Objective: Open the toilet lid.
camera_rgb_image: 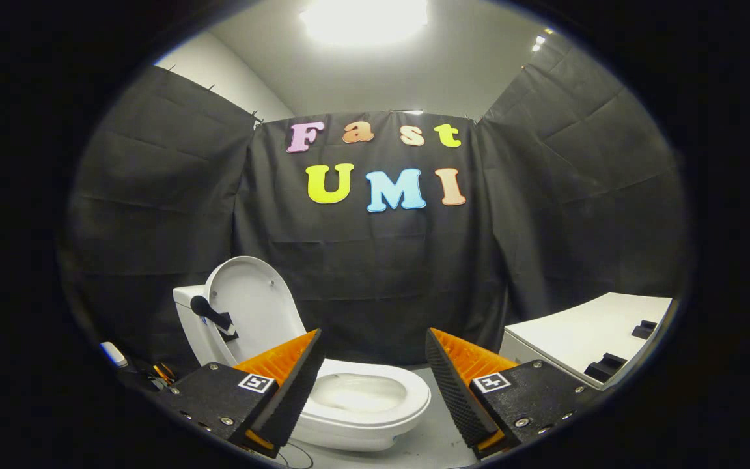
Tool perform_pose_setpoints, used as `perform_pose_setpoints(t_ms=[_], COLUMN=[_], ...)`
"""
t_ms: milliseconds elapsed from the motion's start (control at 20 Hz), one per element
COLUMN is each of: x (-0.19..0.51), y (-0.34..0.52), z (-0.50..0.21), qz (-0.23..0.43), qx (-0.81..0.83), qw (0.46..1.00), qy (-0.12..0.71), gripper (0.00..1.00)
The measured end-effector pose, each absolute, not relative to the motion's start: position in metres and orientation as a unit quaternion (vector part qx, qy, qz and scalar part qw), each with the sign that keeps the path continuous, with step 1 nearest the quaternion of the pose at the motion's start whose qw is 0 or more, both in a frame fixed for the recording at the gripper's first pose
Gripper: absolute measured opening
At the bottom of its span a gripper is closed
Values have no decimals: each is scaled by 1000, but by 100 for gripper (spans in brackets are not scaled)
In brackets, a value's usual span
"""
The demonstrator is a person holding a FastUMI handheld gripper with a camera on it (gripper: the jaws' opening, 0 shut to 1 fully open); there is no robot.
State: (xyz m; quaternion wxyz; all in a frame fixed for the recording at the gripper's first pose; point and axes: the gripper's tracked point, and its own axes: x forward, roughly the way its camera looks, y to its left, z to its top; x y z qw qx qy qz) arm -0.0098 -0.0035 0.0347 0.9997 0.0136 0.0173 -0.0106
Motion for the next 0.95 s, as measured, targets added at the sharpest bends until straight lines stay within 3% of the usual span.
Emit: perform_pose_setpoints(t_ms=[950], x=[-11], y=[-1], z=[37], qz=[-1], qx=[30], qw=[1000], qy=[9], gripper=[95])
